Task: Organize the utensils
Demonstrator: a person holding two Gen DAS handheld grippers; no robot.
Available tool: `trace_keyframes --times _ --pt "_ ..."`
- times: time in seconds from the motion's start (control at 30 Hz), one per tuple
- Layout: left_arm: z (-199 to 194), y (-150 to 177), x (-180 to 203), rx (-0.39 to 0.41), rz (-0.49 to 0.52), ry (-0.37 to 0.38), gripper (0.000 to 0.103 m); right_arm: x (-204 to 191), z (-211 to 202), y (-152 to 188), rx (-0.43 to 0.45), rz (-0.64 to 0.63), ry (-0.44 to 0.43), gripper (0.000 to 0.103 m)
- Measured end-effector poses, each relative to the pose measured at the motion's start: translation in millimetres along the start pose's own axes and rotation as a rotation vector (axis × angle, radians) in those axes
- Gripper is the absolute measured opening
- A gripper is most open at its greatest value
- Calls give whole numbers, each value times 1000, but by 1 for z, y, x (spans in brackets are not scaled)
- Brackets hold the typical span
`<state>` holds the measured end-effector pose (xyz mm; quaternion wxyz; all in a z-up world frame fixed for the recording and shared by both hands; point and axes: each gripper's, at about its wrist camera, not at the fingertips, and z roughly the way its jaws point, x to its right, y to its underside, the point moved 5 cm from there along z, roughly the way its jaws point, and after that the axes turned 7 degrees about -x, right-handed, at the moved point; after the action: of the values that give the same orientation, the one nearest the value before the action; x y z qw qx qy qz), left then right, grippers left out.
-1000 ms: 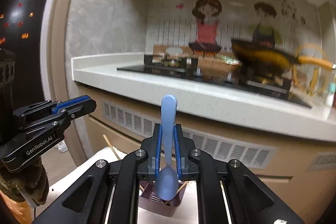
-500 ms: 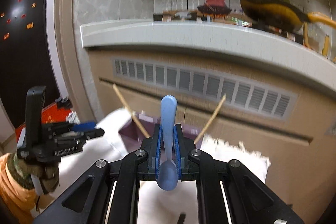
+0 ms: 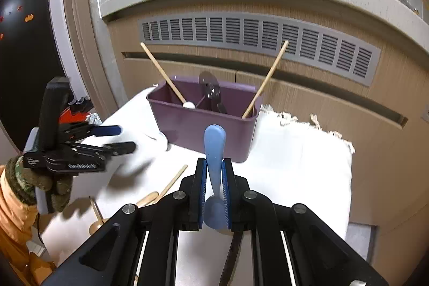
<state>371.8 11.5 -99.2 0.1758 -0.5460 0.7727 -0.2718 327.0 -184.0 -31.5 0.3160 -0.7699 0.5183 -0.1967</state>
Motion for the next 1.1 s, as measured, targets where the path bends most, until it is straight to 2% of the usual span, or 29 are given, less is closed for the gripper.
trace_keyframes --times 0.1,0.27,0.37,0.43,0.5,0.6,0.73,0.77,0.83,0.9,0.93,1.03,1.1 --pt "21 -11 -1 -27 79 -78 66 -1 2 5 -8 -4 -6 11" --pt "51 -17 -4 -122 189 -55 66 1 5 11 -18 -11 -14 11" --pt "60 -18 -3 -146 265 -81 67 1 9 13 -25 -7 -24 11" --pt "66 -19 -6 -167 270 -99 67 1 12 14 -30 0 -29 11" --pt "67 -17 -9 -188 236 -67 67 2 16 15 -39 6 -39 11" --pt "62 -2 -2 -253 179 78 67 4 22 19 -57 13 -43 12" --pt "42 29 25 -283 229 139 67 16 32 25 -95 50 -33 13" --pt "36 37 32 -285 241 156 67 21 36 28 -110 64 -30 15" --pt "27 47 43 -282 262 172 67 27 44 36 -145 94 -29 34" --pt "19 52 49 -264 287 170 67 31 50 44 -175 120 -33 49" --pt "15 51 50 -251 296 166 67 31 53 49 -191 128 -44 52" --pt "16 42 42 -226 292 136 67 21 57 63 -230 127 -97 53" --pt "23 33 32 -231 246 128 67 12 59 70 -249 116 -140 58"
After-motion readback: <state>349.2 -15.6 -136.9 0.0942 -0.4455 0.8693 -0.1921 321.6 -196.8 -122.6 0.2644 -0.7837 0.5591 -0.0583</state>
